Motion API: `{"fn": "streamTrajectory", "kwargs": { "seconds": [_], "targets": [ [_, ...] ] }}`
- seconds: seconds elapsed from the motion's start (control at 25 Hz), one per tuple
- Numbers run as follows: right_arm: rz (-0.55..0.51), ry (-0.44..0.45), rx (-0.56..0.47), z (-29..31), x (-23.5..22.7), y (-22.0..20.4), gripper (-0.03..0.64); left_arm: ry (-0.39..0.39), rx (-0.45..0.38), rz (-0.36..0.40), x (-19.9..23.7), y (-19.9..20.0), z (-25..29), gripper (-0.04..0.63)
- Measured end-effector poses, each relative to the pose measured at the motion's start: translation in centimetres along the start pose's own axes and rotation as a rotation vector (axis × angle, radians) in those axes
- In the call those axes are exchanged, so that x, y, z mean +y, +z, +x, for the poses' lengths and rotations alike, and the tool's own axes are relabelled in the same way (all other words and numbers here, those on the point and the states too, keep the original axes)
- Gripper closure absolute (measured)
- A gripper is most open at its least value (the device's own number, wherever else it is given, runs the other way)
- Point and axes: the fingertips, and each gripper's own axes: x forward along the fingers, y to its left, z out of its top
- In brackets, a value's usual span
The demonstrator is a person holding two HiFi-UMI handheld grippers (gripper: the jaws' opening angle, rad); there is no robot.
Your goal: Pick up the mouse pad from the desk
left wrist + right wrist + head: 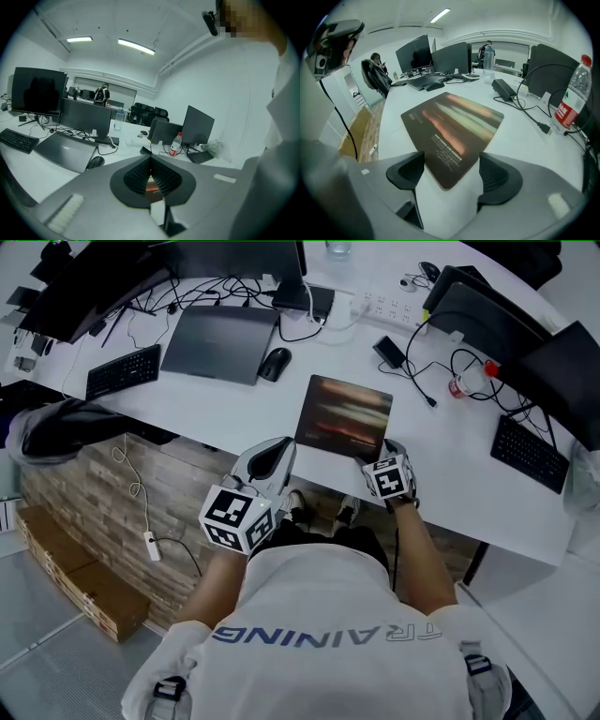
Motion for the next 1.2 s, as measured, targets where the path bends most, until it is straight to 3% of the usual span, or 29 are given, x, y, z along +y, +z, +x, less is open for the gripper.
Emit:
{"fn": "streamTrajectory", "kwargs": {
  "seconds": [0.52, 0.76, 0.88, 1.2],
  "targets": [
    [-0.01, 0.002, 0.021, -0.3, 0.7, 0.1, 0.311, 0.0, 0.004, -0.005, 0.2, -0.6, -0.7, 0.594],
    [-0.144, -0.069, 0.018, -1.4, 2.3, 1.4, 0.493, -0.001, -0.007, 0.005, 0.2, -0.2, -1.2, 0.594],
    [-0.15, -0.079, -0.022, -2.4, 2.5, 2.3, 0.56, -0.004, -0.015, 0.009, 0.1, -0.1, -1.7, 0.594],
    [-0.072, -0.036, -0.13, -6.3, 3.1, 5.5, 0.575, -0.03, -0.052, 0.022, -0.2, 1.1, -2.4, 0.594]
  ]
}}
